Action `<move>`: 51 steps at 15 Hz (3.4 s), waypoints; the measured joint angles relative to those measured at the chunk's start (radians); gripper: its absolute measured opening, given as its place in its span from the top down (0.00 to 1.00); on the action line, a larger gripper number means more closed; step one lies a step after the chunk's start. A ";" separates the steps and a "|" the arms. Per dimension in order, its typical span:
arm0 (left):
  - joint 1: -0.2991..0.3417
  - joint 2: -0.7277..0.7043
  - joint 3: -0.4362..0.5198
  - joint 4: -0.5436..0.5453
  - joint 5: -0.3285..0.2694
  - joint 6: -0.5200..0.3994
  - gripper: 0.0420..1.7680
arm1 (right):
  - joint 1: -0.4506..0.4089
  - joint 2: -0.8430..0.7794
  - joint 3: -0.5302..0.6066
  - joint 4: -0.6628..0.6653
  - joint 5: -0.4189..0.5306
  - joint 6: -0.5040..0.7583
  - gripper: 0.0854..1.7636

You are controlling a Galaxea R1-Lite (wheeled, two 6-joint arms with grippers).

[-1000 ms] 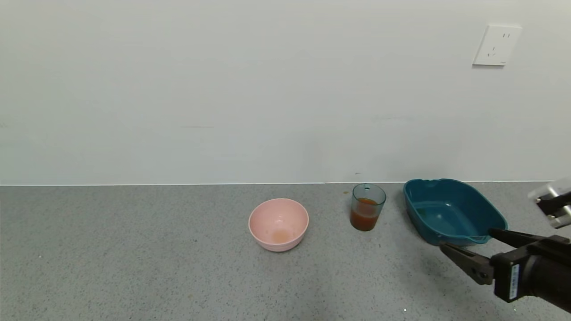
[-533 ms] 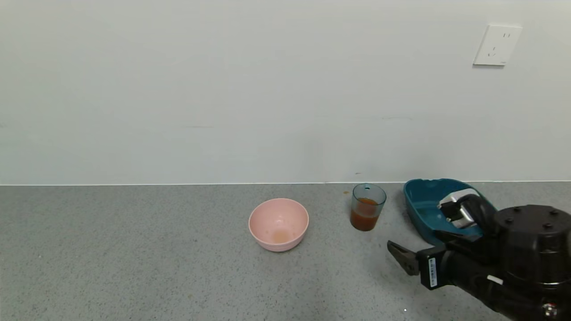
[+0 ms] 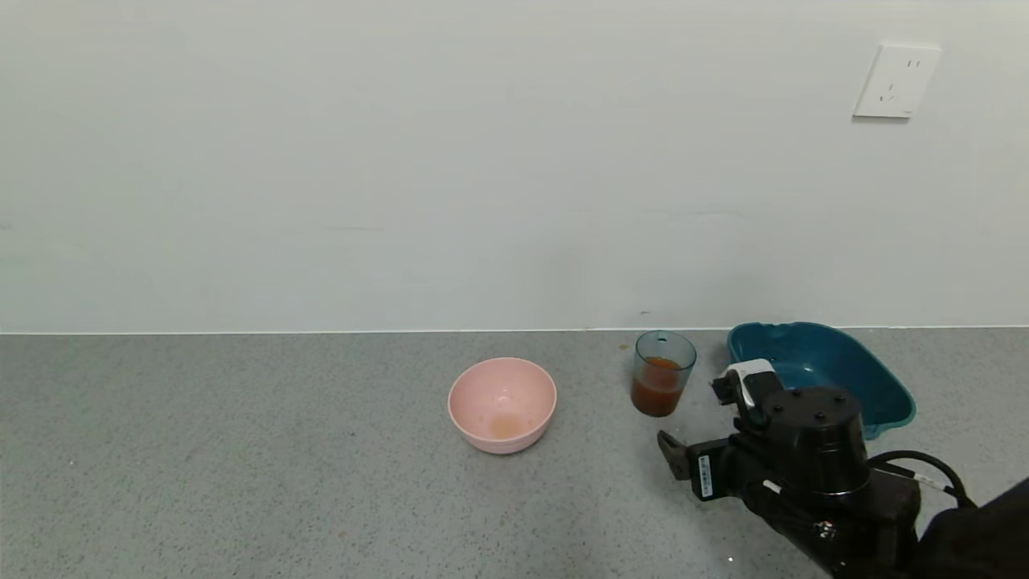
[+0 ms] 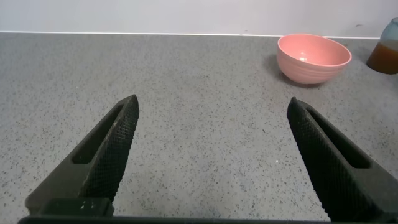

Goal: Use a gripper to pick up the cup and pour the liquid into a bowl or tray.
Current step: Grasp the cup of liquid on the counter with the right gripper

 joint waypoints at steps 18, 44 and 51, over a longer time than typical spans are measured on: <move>0.000 0.000 0.000 0.000 0.000 0.000 0.03 | -0.067 0.352 -0.293 -0.139 -0.054 -0.010 0.03; 0.000 0.000 0.000 0.000 0.000 0.000 0.03 | -0.104 0.506 -0.445 -0.324 -0.052 -0.040 0.03; 0.000 0.000 0.000 0.000 0.000 0.000 0.03 | -0.099 0.527 -0.438 -0.368 -0.052 -0.039 0.03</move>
